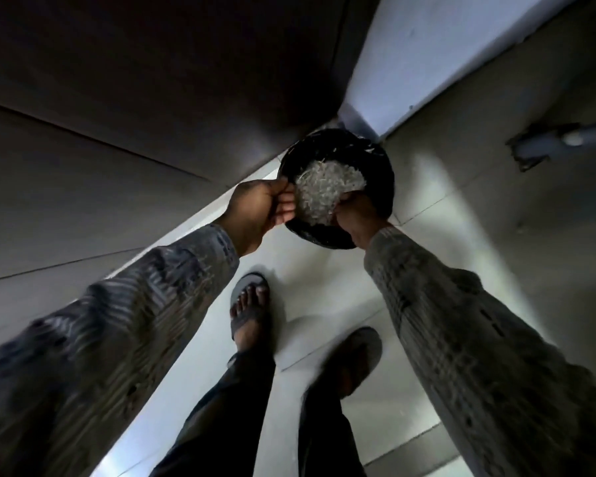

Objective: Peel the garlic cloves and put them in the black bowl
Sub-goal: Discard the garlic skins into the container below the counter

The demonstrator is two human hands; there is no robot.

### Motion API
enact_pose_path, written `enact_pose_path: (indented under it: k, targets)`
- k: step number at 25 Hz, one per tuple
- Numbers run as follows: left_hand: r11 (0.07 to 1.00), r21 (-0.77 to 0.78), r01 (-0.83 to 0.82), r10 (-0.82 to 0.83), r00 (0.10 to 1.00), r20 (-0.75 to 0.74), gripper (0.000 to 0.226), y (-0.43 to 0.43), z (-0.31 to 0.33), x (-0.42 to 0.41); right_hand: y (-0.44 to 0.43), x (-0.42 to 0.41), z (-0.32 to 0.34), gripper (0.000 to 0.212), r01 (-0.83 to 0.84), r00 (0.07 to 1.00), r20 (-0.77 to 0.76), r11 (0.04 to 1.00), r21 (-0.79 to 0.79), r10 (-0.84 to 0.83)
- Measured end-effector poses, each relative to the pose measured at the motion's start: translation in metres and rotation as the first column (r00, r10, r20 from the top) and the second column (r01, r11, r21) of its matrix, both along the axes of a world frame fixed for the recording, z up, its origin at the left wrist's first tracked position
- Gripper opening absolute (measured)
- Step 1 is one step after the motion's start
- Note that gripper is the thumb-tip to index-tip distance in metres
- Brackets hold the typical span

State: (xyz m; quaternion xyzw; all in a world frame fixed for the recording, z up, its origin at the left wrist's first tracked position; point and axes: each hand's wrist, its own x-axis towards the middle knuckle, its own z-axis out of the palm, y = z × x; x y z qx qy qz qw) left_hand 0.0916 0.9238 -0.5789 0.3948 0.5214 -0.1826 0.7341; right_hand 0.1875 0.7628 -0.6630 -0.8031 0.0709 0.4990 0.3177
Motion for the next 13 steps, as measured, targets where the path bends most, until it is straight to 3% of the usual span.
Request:
enact_pose_path:
  k: [3, 4, 6, 7, 9, 11, 13]
  targets:
    - [1.0, 0.011, 0.013, -0.013, 1.0, -0.024, 0.02, 0.001, -0.021, 0.0, -0.002, 0.005, -0.041, 0.005, 0.05, 0.985, 0.166, 0.998, -0.027, -0.044]
    - [1.0, 0.017, 0.008, -0.007, 0.999, -0.035, 0.021, 0.002, -0.024, 0.0, -0.003, 0.005, -0.048, 0.007, 0.08, 0.973, 0.217, 0.997, 0.007, -0.079]
    - [1.0, 0.001, 0.016, -0.016, 0.999, -0.048, 0.032, 0.004, -0.026, 0.004, 0.006, -0.002, -0.025, 0.032, 0.113, 0.902, 0.417, 0.993, 0.02, -0.111]
    - [0.999, -0.034, 0.009, -0.011, 0.999, -0.052, 0.042, 0.003, -0.025, 0.01, 0.016, -0.009, 0.0, 0.042, 0.098, 0.817, 0.566, 0.994, 0.043, -0.105]
    - [0.985, -0.163, -0.059, 0.056, 0.998, -0.026, 0.061, -0.003, -0.022, 0.024, 0.026, -0.026, 0.03, 0.045, -0.167, 0.657, 0.754, 0.978, 0.12, 0.02]
    - [0.955, -0.266, -0.129, 0.135, 0.991, 0.003, 0.074, -0.015, -0.01, 0.041, 0.019, -0.042, 0.019, 0.055, -0.502, 0.565, 0.768, 0.865, 0.029, 0.301]
    - [0.973, -0.215, -0.078, 0.077, 0.997, -0.016, 0.073, -0.024, 0.012, 0.049, 0.004, -0.038, 0.004, 0.069, -0.484, 0.605, 0.656, 0.863, -0.147, 0.451]
